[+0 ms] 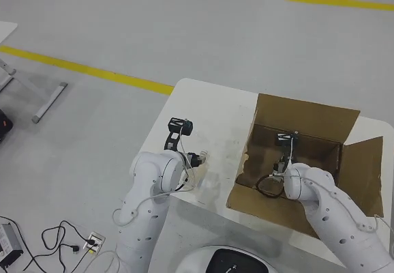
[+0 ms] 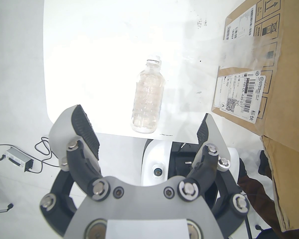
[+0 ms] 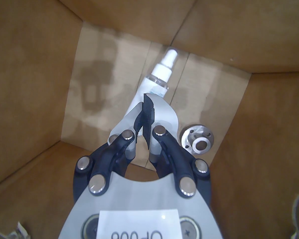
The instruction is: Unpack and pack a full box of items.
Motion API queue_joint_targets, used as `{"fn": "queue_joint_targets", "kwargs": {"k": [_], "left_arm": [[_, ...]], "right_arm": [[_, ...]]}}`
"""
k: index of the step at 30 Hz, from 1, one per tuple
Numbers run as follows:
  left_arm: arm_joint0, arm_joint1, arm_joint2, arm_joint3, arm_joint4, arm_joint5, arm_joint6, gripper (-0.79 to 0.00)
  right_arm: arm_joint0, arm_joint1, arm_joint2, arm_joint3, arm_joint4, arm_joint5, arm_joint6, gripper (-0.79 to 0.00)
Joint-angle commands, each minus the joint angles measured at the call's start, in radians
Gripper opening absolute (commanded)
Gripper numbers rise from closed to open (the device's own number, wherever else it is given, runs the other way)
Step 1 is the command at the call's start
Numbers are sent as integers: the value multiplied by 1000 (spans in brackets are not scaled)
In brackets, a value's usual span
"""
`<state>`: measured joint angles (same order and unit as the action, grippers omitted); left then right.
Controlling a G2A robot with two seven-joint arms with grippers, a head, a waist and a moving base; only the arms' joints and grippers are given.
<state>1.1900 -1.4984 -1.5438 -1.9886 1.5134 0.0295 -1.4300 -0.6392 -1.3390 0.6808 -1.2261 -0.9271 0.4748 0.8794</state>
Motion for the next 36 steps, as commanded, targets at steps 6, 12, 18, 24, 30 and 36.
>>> {"fn": "queue_joint_targets", "kwargs": {"k": [6,12,18,24,30,36], "left_arm": [[0,0,0,0,0,0,0,0],[0,0,0,0,0,0,0,0],[0,0,0,0,0,0,0,0],[0,0,0,0,0,0,0,0],[0,0,0,0,0,0,0,0],[0,0,0,0,0,0,0,0]], "right_arm": [[35,-40,-24,89,24,-6,-20,-628],[25,-49,-6,106,14,7,-28,-459],[1,-44,32,92,-4,9,-18,-326],[-24,-43,52,97,-22,1,-3,-252],[-27,-59,43,127,-27,-12,-5,-157],[-13,-84,24,180,-21,-23,-14,-188]]}}
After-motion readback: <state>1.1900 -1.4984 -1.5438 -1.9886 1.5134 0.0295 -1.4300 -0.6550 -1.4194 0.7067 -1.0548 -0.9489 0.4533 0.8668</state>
